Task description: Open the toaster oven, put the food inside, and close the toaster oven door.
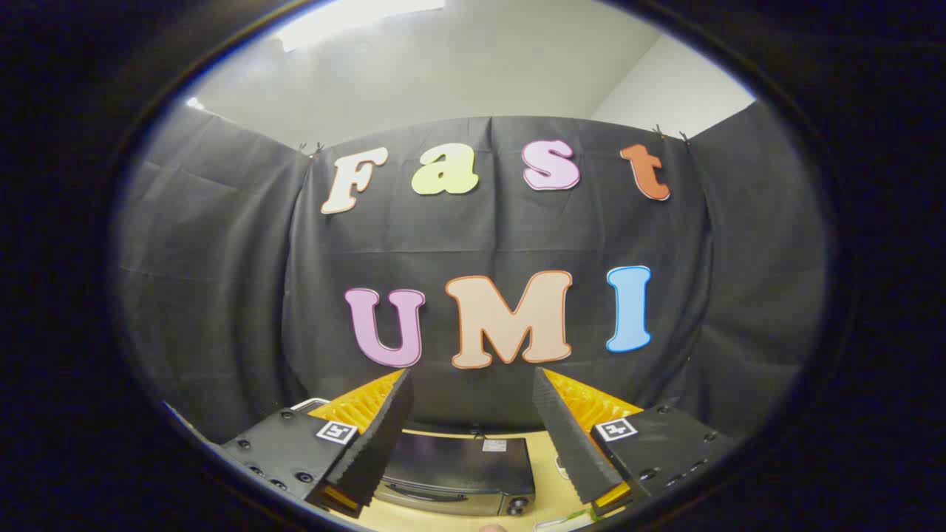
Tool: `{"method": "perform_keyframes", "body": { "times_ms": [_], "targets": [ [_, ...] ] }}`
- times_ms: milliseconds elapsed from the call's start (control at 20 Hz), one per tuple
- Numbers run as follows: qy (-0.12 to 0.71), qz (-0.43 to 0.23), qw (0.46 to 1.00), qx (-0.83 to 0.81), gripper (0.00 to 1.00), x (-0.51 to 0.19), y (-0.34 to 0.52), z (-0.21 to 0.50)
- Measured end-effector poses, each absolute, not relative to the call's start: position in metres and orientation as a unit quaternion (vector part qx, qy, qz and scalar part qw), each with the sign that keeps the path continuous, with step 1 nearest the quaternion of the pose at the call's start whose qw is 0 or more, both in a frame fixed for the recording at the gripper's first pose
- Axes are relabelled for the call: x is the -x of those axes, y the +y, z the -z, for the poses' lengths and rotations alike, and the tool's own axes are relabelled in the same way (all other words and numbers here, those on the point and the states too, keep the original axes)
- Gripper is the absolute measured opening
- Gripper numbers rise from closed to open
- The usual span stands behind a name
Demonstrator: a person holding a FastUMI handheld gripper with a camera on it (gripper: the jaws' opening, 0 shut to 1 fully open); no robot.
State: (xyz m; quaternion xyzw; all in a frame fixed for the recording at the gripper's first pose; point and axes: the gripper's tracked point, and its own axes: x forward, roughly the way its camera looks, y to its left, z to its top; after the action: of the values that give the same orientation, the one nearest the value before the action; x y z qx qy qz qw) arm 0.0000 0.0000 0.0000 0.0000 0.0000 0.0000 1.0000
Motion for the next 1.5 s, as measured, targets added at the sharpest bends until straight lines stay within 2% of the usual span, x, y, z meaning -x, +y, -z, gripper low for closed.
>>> {"method": "perform_keyframes", "body": {
  "times_ms": [1150, 1500],
  "targets": [
    [0.026, -0.022, 0.999, 0.006, 1.00, -0.005, 0.019, 0.028],
    [0.089, -0.039, 0.995, 0.030, 1.00, -0.019, 0.032, 0.107]
  ]
}}
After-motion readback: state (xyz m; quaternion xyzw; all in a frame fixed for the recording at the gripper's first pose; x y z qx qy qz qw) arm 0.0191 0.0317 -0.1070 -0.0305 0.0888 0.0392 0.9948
